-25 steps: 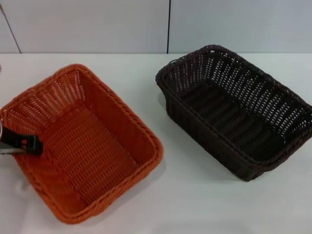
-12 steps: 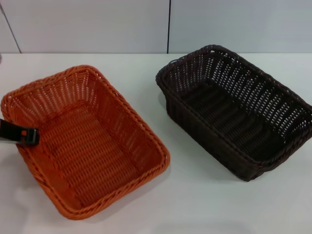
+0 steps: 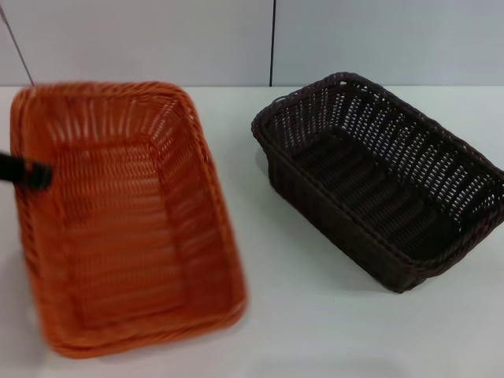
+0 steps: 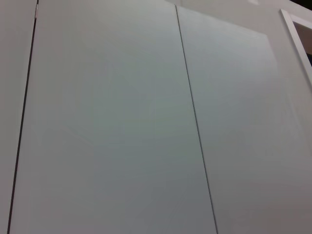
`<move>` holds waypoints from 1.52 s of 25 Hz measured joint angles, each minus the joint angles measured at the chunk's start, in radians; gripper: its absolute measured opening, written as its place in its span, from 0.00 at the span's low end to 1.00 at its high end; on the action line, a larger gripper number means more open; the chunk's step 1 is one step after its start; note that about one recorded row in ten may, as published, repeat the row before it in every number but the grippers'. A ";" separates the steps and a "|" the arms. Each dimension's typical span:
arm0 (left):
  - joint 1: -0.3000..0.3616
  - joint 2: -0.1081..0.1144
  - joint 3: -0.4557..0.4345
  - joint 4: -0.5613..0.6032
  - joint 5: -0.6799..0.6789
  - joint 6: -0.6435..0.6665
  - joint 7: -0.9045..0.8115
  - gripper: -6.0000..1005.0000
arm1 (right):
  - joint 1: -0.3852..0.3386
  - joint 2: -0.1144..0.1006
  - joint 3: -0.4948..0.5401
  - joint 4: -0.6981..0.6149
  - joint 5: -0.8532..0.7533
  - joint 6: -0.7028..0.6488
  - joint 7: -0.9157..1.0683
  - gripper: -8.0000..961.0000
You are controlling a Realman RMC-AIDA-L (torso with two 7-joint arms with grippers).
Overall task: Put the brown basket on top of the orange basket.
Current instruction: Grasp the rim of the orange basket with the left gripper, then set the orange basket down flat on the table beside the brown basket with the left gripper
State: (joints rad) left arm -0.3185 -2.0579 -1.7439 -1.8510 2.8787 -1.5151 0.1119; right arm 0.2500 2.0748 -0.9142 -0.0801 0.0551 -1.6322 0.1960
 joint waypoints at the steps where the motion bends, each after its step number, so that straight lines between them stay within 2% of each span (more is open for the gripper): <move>1: -0.013 0.000 -0.019 -0.029 0.001 -0.019 0.041 0.26 | 0.000 0.000 0.000 0.000 0.000 0.000 0.000 0.74; 2: -0.042 0.000 -0.050 -0.065 0.000 -0.053 0.111 0.25 | 0.001 0.000 -0.003 -0.001 0.000 0.000 0.000 0.74; 6: -0.101 -0.002 -0.091 -0.089 0.000 -0.121 0.225 0.21 | 0.002 0.001 0.001 -0.003 0.000 -0.002 0.000 0.74; 7: -0.137 -0.002 -0.108 -0.091 -0.008 -0.164 0.283 0.19 | 0.001 0.001 0.003 -0.004 0.003 -0.004 0.000 0.74; 8: -0.137 -0.002 -0.108 -0.091 -0.008 -0.164 0.283 0.19 | 0.001 0.001 0.003 -0.004 0.003 -0.004 0.000 0.74; 12: -0.222 0.004 -0.133 -0.102 -0.092 -0.258 0.422 0.18 | -0.001 0.000 0.005 -0.004 0.006 -0.008 0.001 0.74; 16: -0.269 0.005 -0.134 -0.106 -0.129 -0.289 0.491 0.17 | -0.002 0.002 0.005 -0.004 0.007 -0.018 0.001 0.74; 17: -0.302 0.005 -0.127 -0.100 -0.145 -0.309 0.517 0.17 | -0.002 0.002 0.005 -0.002 0.007 -0.025 0.001 0.74; 26: -0.411 0.004 -0.062 -0.056 -0.172 -0.378 0.592 0.17 | -0.011 0.004 0.005 0.006 0.008 -0.040 0.003 0.74; 31: -0.443 0.002 -0.043 -0.026 -0.213 -0.412 0.631 0.17 | -0.013 0.005 0.005 0.015 0.008 -0.040 0.004 0.74; 33: -0.462 0.001 0.026 -0.001 -0.223 -0.429 0.638 0.17 | -0.012 0.005 0.005 0.018 0.008 -0.040 0.003 0.74; 38: -0.475 -0.005 0.073 0.026 -0.243 -0.428 0.639 0.17 | -0.013 0.005 0.005 0.019 0.008 -0.040 0.004 0.74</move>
State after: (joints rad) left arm -0.7940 -2.0628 -1.6707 -1.8254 2.6359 -1.9435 0.7509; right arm 0.2368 2.0801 -0.9097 -0.0613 0.0629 -1.6721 0.1995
